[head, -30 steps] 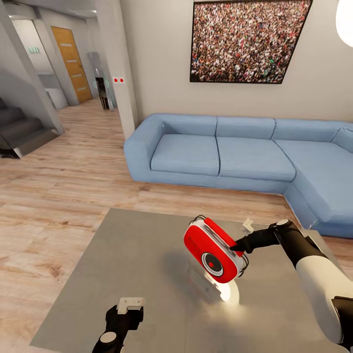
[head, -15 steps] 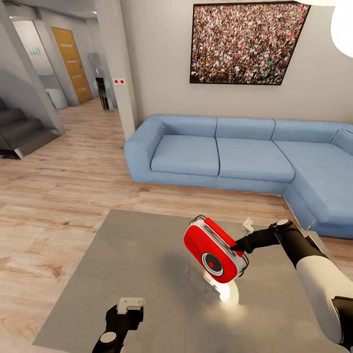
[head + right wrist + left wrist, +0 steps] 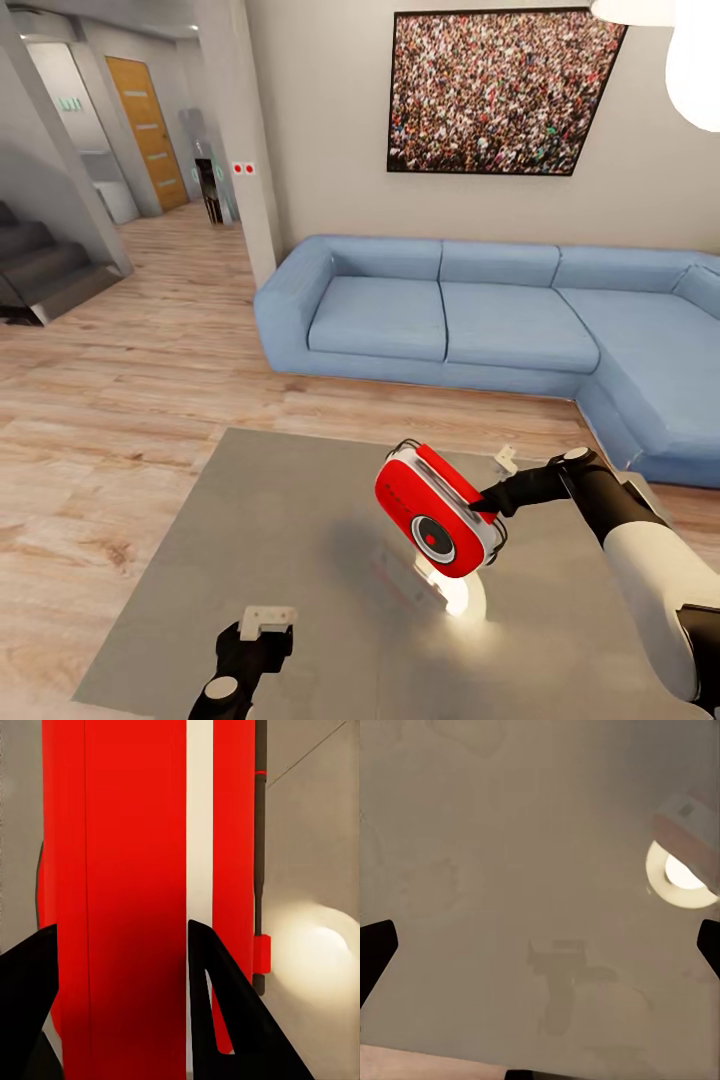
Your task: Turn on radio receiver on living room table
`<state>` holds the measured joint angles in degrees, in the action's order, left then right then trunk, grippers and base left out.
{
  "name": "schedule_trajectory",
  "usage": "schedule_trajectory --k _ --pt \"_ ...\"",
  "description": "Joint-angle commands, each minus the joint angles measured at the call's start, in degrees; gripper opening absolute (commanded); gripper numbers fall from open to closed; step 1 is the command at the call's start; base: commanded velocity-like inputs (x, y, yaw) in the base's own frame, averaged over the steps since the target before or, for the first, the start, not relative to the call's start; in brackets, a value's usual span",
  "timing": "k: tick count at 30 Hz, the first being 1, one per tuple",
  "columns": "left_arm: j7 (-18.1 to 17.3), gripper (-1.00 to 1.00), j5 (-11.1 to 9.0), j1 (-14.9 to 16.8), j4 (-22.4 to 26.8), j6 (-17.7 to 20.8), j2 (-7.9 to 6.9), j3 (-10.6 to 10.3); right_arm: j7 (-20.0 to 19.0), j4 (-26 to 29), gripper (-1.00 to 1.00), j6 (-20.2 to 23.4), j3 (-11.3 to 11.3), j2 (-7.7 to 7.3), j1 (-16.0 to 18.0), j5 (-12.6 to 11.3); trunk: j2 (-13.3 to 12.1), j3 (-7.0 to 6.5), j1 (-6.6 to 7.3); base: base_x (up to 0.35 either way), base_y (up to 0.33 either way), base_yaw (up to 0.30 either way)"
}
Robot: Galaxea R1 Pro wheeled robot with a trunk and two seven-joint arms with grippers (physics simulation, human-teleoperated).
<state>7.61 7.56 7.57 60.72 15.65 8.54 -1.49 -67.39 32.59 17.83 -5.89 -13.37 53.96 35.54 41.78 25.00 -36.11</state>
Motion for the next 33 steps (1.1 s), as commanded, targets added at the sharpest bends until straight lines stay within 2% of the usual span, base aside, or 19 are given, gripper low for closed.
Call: schedule_trajectory --k 1,12,25,28,31,33 --pt "0.02 1.00 0.00 0.00 0.00 0.00 0.03 0.00 -0.02 0.02 -1.00 0.03 -0.04 0.01 0.01 -0.13 -0.42 -0.19 0.23 0.000 0.000 0.000" --pt "0.04 1.00 0.00 0.00 0.09 0.00 0.07 0.00 0.19 0.02 -1.00 0.01 -0.09 0.01 0.01 -0.21 -4.83 -2.16 2.64 0.000 0.000 0.000" --pt "-0.06 1.00 -0.03 -0.01 1.11 -0.12 0.12 0.00 -0.39 0.00 -1.00 0.09 -0.09 0.01 0.01 -0.22 -4.83 -2.16 2.64 0.000 0.000 0.000" --pt "-0.20 1.00 -0.07 -0.01 1.38 -0.04 0.26 -0.02 -3.37 -0.05 -1.00 0.10 -0.09 0.01 0.01 -1.30 -4.83 -2.16 2.64 0.000 0.000 0.000" --pt "-0.28 1.00 -0.10 -0.01 1.47 -0.01 0.38 -0.07 -9.64 -0.06 -1.00 0.10 0.03 0.01 0.01 -2.71 -4.83 -2.16 2.64 0.000 0.000 0.000" --pt "-0.34 1.00 -0.14 -0.01 1.49 -0.01 0.38 -0.08 -11.47 -0.07 -1.00 0.10 0.05 0.01 0.01 -3.02 -4.83 -2.16 2.64 0.000 0.000 0.000"
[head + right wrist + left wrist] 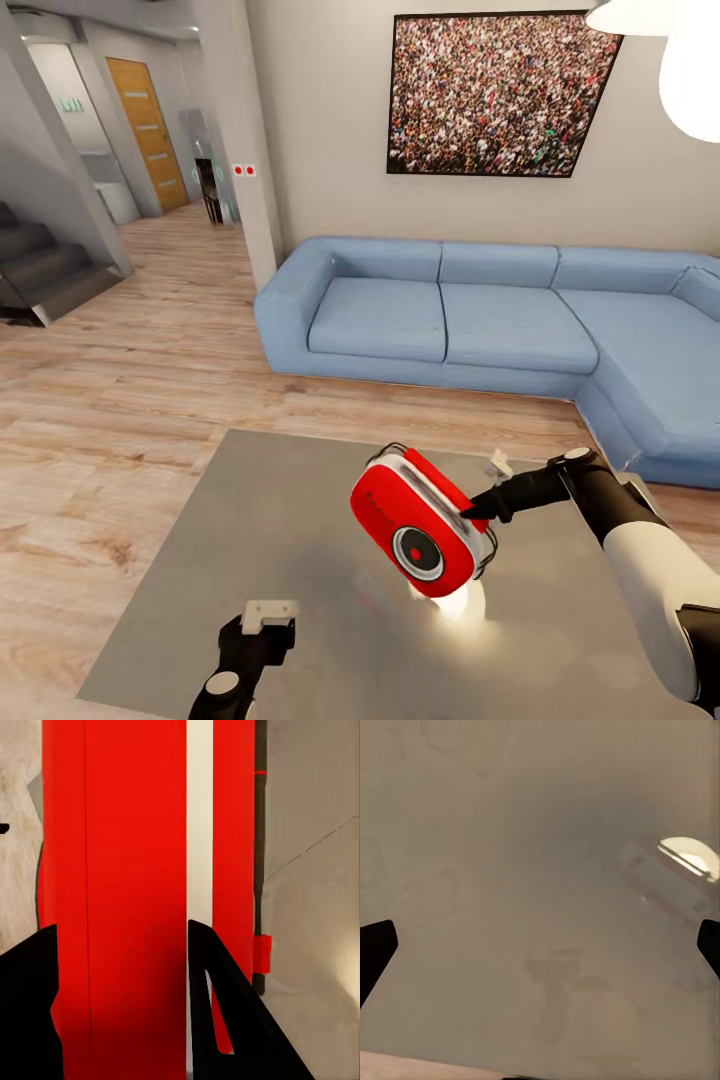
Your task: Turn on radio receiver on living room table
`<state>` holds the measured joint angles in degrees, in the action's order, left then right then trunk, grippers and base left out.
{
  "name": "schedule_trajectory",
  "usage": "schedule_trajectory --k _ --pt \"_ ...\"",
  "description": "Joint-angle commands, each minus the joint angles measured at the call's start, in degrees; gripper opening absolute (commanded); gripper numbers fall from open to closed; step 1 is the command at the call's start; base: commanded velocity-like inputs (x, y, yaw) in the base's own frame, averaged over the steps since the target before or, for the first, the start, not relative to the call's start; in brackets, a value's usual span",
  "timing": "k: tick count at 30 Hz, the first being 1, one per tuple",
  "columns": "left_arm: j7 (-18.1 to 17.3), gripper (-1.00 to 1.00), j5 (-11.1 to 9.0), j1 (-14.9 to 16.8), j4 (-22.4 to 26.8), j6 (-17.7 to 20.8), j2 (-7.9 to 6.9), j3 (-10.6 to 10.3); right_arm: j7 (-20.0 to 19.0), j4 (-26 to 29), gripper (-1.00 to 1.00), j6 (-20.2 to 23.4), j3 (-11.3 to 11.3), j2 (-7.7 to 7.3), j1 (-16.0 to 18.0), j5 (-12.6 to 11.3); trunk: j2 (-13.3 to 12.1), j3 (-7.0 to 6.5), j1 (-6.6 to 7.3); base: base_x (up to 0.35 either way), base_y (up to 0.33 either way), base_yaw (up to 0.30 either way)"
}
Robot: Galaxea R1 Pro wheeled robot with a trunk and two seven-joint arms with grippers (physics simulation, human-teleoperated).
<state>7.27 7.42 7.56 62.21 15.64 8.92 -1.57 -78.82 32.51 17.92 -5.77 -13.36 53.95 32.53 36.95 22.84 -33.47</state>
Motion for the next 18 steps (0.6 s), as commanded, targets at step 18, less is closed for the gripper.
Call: schedule_trajectory --k 18 --pt "-0.04 -1.00 -0.11 0.00 6.48 7.02 1.08 -12.83 -2.01 -0.03 -1.00 0.01 0.11 0.00 0.01 -0.19 0.00 0.00 0.00 0.000 0.000 0.000"
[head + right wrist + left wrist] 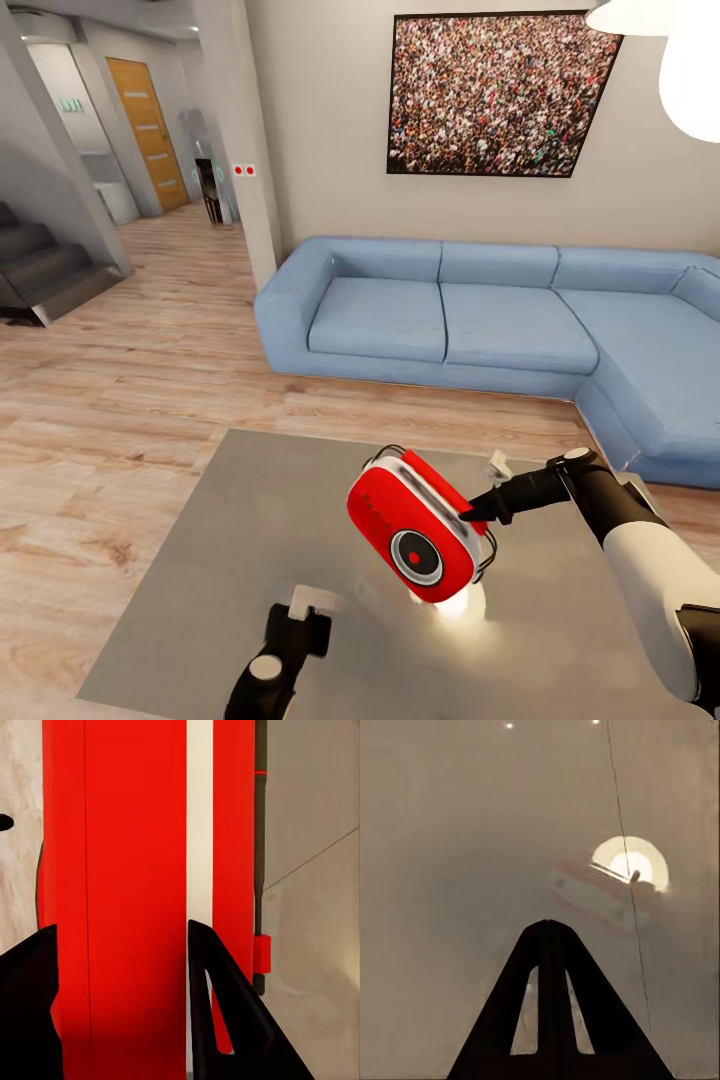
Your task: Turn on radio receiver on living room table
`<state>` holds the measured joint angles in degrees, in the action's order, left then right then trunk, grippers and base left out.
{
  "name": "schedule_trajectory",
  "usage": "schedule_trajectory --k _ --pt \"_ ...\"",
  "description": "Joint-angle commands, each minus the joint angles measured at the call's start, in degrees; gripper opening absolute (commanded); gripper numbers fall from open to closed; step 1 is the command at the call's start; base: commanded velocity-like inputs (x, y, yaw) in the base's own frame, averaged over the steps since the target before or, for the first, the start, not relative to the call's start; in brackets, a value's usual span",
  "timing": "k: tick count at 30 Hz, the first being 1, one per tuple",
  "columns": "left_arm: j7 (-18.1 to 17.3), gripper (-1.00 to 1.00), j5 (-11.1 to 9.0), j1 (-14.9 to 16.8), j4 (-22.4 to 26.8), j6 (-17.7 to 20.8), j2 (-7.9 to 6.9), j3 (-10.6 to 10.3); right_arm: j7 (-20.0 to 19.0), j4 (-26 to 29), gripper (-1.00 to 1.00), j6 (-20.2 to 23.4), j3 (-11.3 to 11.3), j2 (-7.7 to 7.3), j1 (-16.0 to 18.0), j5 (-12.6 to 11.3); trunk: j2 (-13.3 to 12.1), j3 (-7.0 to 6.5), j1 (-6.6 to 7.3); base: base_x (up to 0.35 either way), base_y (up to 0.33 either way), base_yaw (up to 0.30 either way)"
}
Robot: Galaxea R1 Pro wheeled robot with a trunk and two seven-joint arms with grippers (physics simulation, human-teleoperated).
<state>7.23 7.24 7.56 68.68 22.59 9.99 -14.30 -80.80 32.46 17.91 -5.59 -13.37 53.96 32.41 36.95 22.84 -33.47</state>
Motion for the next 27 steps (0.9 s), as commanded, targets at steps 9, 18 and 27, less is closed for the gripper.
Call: schedule_trajectory --k 9,18,27 --pt "-0.15 -1.00 1.55 0.38 0.37 4.86 0.00 -13.94 -0.45 -0.03 -1.00 0.02 -0.04 0.02 0.01 -0.14 0.00 0.00 0.00 0.000 0.000 0.000" --pt "-0.94 -1.00 1.79 1.48 5.46 5.17 0.00 -15.57 -0.03 -0.32 -1.00 0.02 0.20 2.95 0.01 -0.08 0.00 0.00 0.00 0.000 0.000 0.000" --pt "-1.29 -1.00 1.48 5.41 8.11 10.06 0.00 -15.58 0.12 -0.34 -1.00 0.02 0.22 3.34 0.01 -0.01 0.00 0.00 0.00 0.000 0.000 0.000"
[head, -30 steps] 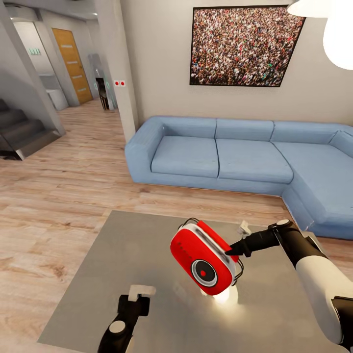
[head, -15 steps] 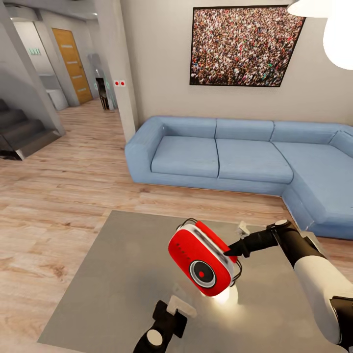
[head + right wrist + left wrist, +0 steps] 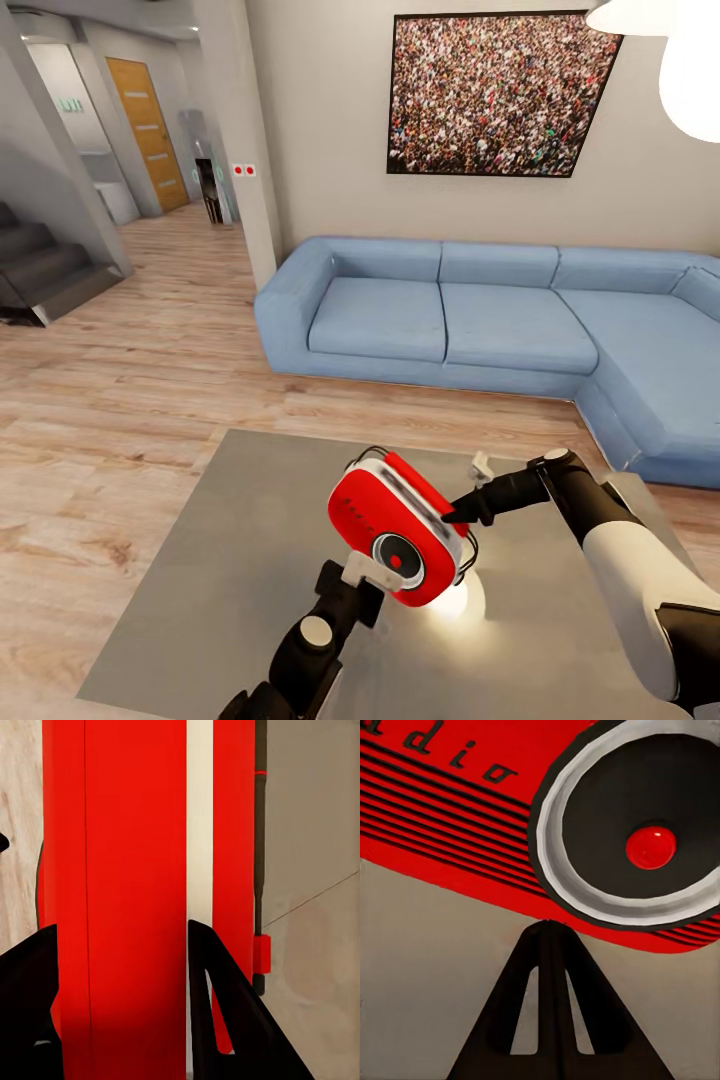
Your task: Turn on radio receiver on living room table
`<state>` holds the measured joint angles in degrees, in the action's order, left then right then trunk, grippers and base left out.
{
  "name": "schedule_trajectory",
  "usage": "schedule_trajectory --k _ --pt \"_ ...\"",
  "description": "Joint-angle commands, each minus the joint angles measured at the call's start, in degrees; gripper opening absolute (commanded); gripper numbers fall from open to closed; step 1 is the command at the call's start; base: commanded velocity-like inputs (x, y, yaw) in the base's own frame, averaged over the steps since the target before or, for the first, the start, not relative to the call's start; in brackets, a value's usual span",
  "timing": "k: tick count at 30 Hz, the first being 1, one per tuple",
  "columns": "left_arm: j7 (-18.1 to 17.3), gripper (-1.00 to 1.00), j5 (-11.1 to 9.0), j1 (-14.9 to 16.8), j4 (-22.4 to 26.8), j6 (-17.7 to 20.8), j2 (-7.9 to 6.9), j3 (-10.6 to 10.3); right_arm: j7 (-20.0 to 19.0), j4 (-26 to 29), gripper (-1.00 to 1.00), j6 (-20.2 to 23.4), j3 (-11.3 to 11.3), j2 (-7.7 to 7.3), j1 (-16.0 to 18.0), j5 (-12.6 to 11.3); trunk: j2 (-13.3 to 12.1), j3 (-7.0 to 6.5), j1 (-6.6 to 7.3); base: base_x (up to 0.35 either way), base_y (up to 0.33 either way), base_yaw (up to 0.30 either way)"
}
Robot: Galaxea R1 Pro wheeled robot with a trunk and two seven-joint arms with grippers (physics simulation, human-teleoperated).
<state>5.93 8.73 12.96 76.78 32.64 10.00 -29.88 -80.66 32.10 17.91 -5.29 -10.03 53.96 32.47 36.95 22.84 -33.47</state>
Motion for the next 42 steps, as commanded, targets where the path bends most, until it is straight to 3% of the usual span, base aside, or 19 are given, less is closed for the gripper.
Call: schedule_trajectory --k 1,4,7,12,23,32,36,42 --pt "-0.02 -1.00 -0.01 0.13 0.04 0.13 0.00 0.00 -0.03 0.02 -1.00 0.02 -0.07 0.01 0.01 -0.08 0.00 0.00 0.00 0.000 0.000 0.000" --pt "-0.65 -1.00 -0.11 0.43 0.12 0.35 0.00 -0.05 0.04 0.01 -1.00 0.02 -0.07 0.01 0.01 -0.05 0.00 0.00 0.00 0.000 0.000 0.000" --pt "-3.61 -1.00 -0.91 0.77 -0.12 0.31 0.00 -0.32 0.03 0.00 -1.00 0.02 -0.07 0.01 0.01 -0.09 0.00 0.00 0.00 0.000 0.000 0.000" --pt "-7.11 -1.00 -4.82 2.24 -0.86 0.00 0.00 -0.58 -0.04 -0.01 -1.00 -0.03 -0.07 0.01 0.01 -0.17 0.00 0.00 0.00 0.000 0.000 0.000" --pt "-7.46 -1.00 -6.54 6.65 -5.61 -0.21 0.00 -0.57 -0.03 -0.02 -1.00 -0.05 -0.07 0.10 0.01 -0.21 0.00 0.00 0.00 0.000 0.000 0.000" --pt "-7.17 -1.00 -12.87 11.50 -8.10 -0.30 0.00 -0.53 -0.03 0.00 -1.00 -0.06 -0.07 0.34 0.01 -0.21 0.00 0.00 0.00 0.000 0.000 0.000" --pt "-7.16 -1.00 -15.22 13.30 -12.55 -2.12 0.00 -0.53 -0.03 0.02 -1.00 -0.06 -0.07 0.57 0.01 -0.21 0.00 0.00 0.00 0.000 0.000 0.000" --pt "-7.16 -1.00 -15.64 13.90 -15.46 -4.34 0.00 -0.53 -0.06 -0.01 -1.00 0.00 -0.14 0.71 0.01 -0.27 0.00 0.00 0.00 0.000 0.000 0.000"
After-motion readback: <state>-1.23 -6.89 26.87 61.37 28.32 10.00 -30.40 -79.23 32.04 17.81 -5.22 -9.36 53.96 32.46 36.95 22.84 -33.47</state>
